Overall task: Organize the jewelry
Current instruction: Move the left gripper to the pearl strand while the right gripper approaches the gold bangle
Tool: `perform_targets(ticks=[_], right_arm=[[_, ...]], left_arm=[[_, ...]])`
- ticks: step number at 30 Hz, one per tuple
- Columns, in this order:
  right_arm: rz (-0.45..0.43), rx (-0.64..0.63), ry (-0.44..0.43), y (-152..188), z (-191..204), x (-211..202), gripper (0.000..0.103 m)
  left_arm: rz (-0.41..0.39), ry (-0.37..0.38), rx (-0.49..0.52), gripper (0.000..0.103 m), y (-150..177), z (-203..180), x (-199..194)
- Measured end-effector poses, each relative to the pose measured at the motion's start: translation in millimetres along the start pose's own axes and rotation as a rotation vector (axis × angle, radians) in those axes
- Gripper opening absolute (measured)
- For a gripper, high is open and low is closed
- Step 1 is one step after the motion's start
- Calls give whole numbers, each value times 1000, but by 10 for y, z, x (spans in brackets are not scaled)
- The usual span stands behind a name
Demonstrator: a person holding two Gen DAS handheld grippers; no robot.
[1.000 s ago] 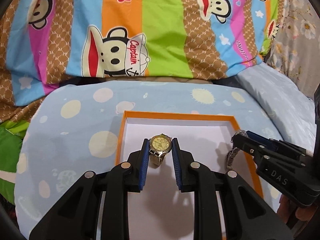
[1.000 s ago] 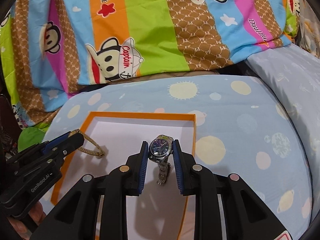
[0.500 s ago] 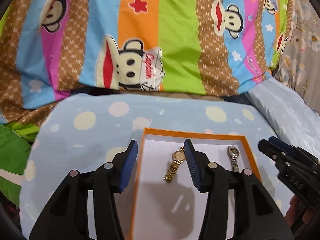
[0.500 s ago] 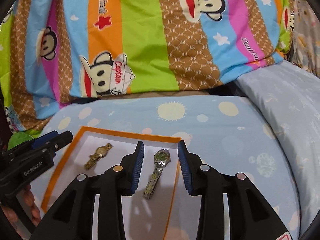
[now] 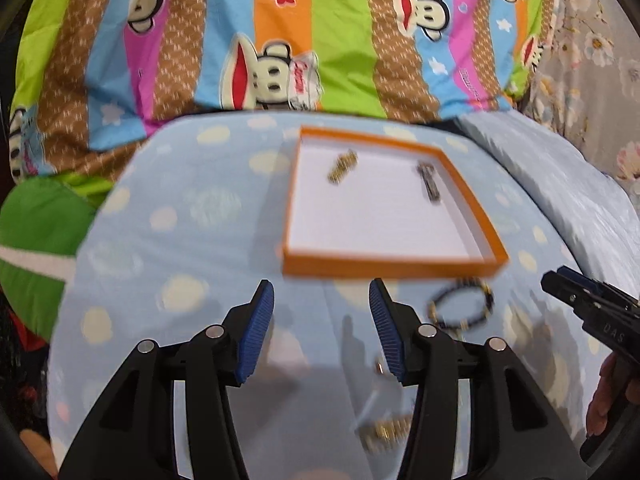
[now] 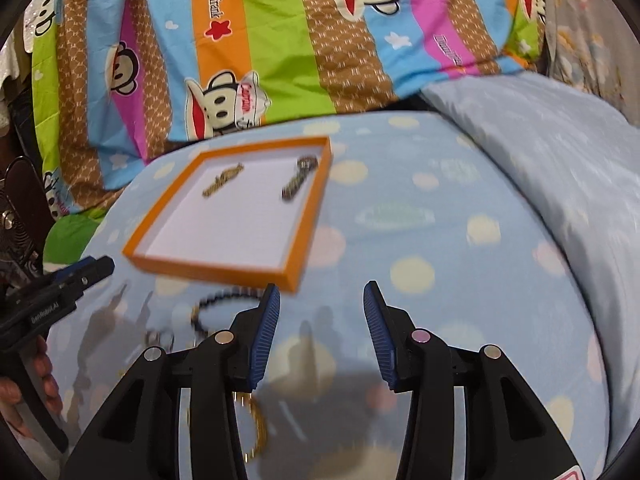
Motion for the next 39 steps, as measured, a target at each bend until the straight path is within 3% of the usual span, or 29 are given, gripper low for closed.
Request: perform_targets(ticks=[11, 26, 27, 28, 29, 32, 39], right_arm=[[74, 4, -15, 532, -14, -142, 43], [117, -49, -27, 740, 192, -82, 43], [123, -45, -29, 739, 188, -72, 42], [127, -42, -37, 742, 191, -70, 35], [136, -49, -45, 750, 210, -66, 21], [153, -81, -57, 794, 261, -60, 7], [161, -102, -45, 826, 190, -187, 3]], left_arm=[[60, 99, 54, 48, 519, -517, -175], [76, 134, 63, 47, 606, -626, -92], [77, 144, 56, 47, 610, -626, -100], [78, 155, 52, 47, 620, -635, -106], [79, 166, 52, 47, 634, -650, -118], [82, 198, 69, 47, 677, -737, -171], [93, 222, 76, 47, 787, -795, -311]])
Point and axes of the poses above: each gripper's, at about its wrist camera, not at the fingertips, and x roughly the way its jaws point, z to its left, y to its underside, the point moved 7 cm from there along x, roughly the way its jaws point, and after that the axes turned 14 degrees about x, right-handed, at the moved point
